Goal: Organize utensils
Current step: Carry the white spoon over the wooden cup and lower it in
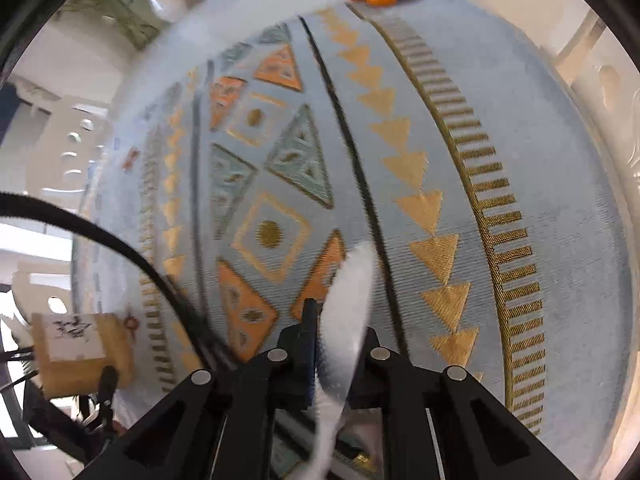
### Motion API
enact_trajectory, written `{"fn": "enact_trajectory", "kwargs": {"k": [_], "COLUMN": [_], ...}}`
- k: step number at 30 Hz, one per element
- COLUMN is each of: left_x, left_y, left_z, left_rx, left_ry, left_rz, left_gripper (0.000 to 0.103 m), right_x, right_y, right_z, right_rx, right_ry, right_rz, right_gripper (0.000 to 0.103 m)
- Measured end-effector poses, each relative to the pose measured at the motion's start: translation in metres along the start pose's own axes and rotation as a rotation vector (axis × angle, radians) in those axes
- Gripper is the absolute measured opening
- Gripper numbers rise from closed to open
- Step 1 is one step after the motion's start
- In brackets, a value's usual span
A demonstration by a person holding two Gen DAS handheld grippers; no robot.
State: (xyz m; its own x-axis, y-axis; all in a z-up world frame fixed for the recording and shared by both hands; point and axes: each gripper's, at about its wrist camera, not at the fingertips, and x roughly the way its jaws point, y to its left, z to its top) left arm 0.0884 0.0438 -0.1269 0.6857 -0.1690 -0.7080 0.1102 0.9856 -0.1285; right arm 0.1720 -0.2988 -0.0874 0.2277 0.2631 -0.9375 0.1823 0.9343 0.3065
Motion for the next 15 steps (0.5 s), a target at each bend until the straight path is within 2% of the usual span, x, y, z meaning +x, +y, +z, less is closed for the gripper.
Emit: {"fn": "enact_trajectory", "kwargs": {"k": [5, 11, 13, 15], "left_x": [0.0, 0.001, 0.002, 0.002], "left_y": [0.0, -0.004, -0.006, -0.007], "left_z": [0.0, 0.001, 0.002, 0.002], "left_rx": [0.002, 0.008, 0.009, 0.01], "left_ry": [0.0, -0.002, -0.002, -0.002], "left_rz": [0.003, 0.012, 0.014, 0.015], "left_gripper": [0.102, 0.102, 0.102, 0.102], "right_x": [-0.049, -0.115, -0.138, -0.16], "right_y": [0.038, 0.098, 0.118, 0.131], "right_z": [-0.01, -0.021, -0.028, -0.035], "right_rx": [-0.116, -0.255, -0.297, -0.311], "right_ry": [-0.123, -0.382, -0.474, -0.545], "right_rz": [0.048, 0.122, 0.207, 0.349], "right_gripper": [0.009, 0.009, 0.009, 0.009]}}
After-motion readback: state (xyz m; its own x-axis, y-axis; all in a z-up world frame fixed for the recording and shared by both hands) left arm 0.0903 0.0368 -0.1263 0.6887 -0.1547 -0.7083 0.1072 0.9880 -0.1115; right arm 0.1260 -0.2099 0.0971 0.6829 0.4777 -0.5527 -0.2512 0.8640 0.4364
